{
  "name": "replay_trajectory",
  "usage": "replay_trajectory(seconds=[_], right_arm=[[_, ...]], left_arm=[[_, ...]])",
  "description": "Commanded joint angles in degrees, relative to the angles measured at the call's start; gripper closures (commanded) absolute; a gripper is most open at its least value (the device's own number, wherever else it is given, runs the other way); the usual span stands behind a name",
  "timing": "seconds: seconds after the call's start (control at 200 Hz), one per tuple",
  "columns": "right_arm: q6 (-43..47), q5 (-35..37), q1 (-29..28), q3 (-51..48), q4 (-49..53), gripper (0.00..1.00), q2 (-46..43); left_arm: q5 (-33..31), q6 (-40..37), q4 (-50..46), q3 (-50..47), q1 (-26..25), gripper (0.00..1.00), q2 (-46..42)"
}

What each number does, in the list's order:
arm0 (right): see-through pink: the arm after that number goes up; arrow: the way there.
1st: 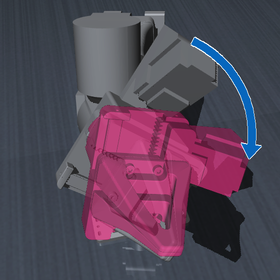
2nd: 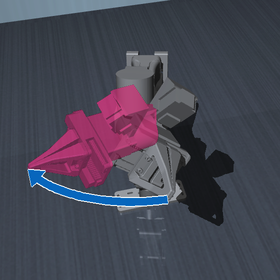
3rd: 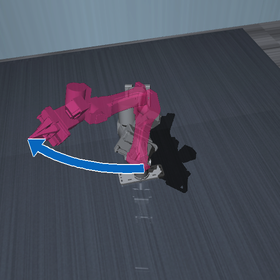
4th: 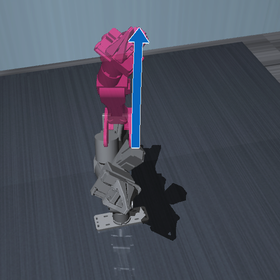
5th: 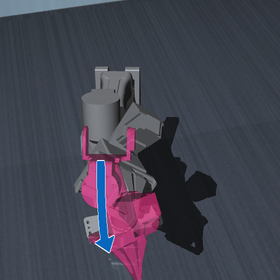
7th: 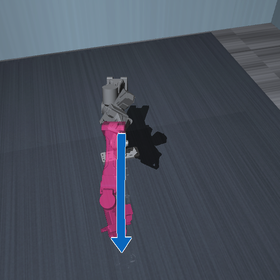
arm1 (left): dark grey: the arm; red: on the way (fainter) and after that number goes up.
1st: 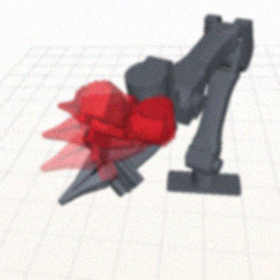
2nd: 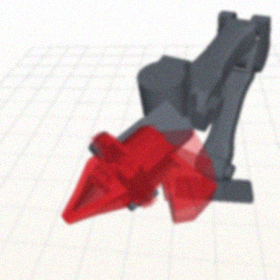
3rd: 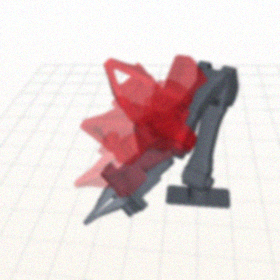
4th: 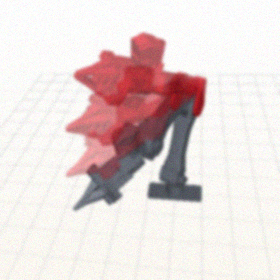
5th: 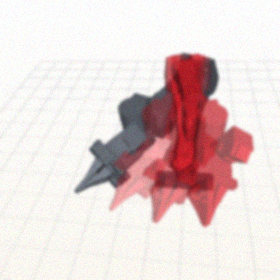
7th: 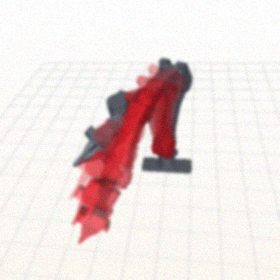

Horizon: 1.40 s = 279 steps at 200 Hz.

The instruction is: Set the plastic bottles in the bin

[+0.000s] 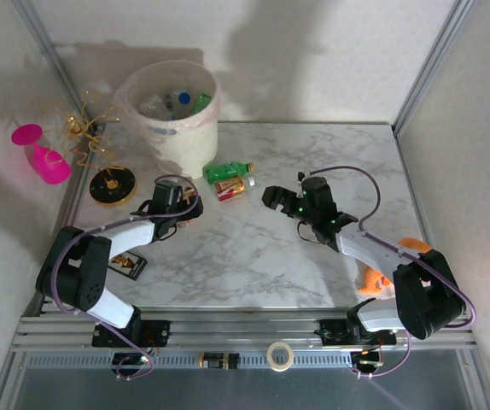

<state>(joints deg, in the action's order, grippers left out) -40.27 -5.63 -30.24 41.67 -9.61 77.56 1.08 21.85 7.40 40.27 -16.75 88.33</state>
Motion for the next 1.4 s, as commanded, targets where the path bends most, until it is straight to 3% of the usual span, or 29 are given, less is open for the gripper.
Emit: replay_trajectory(seconds=[0.0, 0.22, 0.671, 1.177, 1.392], right_arm=[[-0.3, 1.4, 0.2, -0.7, 0.0, 0.01, -1.5], [-0.2, 2.5, 0.2, -1.7, 0.6, 0.01, -3.6], [-0.6, 3.4, 0.1, -2.6, 0.9, 0.01, -5.1], [-0.6, 3.5, 0.2, -3.1, -0.2, 0.01, -4.4], [-1.6, 2.7, 0.2, -4.4, -3.2, 0.01, -3.5]], left_arm=[[0.1, 0.6, -1.5, 0.4, -0.6, 0.08, 1.8], [0.9, 0.8, -0.9, 0.7, -0.6, 0.11, 4.2], [0.9, 0.3, -1.3, 0.9, -1.6, 0.43, 2.9], [1.3, 2.2, -3.9, 2.7, -7.1, 0.48, -7.7], [6.1, 1.5, -4.8, 7.7, -9.7, 0.49, -13.2]])
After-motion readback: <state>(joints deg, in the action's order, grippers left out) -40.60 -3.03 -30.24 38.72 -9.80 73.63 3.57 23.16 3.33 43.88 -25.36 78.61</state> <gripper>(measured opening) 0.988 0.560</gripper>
